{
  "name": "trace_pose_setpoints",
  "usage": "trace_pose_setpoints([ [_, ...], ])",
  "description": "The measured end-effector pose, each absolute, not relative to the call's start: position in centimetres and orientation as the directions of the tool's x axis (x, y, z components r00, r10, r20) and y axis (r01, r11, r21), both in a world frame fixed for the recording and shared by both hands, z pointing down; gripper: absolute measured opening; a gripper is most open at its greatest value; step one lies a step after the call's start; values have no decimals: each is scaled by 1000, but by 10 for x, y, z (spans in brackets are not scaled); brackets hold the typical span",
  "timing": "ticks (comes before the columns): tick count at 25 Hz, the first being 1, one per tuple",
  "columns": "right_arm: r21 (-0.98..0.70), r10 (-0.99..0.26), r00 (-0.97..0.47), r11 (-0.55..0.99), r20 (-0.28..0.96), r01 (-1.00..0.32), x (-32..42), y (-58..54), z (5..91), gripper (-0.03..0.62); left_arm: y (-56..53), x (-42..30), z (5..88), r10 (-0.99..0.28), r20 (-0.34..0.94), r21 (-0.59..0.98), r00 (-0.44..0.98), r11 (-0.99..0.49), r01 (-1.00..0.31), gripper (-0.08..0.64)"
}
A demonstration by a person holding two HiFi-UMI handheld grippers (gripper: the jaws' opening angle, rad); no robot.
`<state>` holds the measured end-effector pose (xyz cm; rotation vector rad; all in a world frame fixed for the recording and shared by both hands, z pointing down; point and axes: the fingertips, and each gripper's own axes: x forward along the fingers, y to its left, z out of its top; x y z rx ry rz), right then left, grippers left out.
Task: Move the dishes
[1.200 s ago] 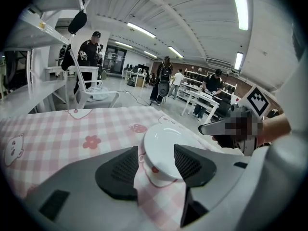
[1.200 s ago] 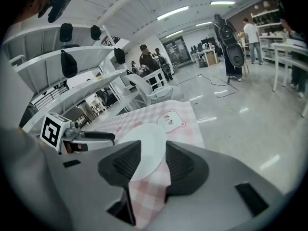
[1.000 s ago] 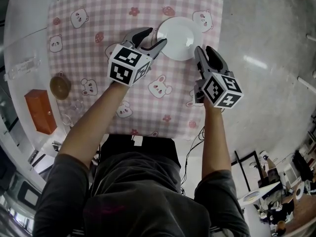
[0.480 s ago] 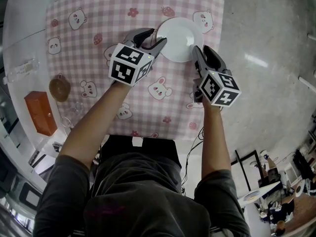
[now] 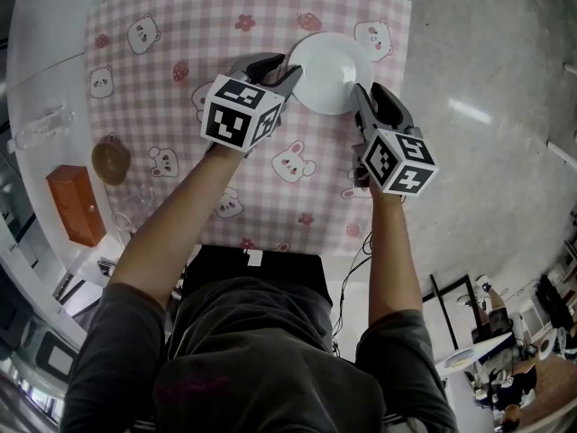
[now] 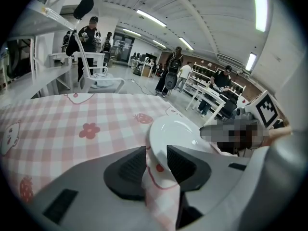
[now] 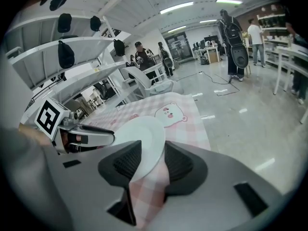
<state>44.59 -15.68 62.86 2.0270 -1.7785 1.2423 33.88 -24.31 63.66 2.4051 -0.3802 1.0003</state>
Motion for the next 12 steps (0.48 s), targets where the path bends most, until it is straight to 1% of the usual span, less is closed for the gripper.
trace_pose_setpoints([
  [3, -373, -734, -55, -277, 677, -886, 445, -158, 629, 150, -244, 338, 637, -60, 723, 353, 688, -824, -444, 128],
  [11, -385, -726, -30, -328, 687, -863, 452, -155, 631, 86, -243, 339, 636, -56, 727, 353, 685, -825, -442, 115],
  [12, -386, -726, -25, -336, 688, -859, 453, -155, 631, 78, -241, 340, 636, -52, 727, 356, 685, -824, -440, 99],
])
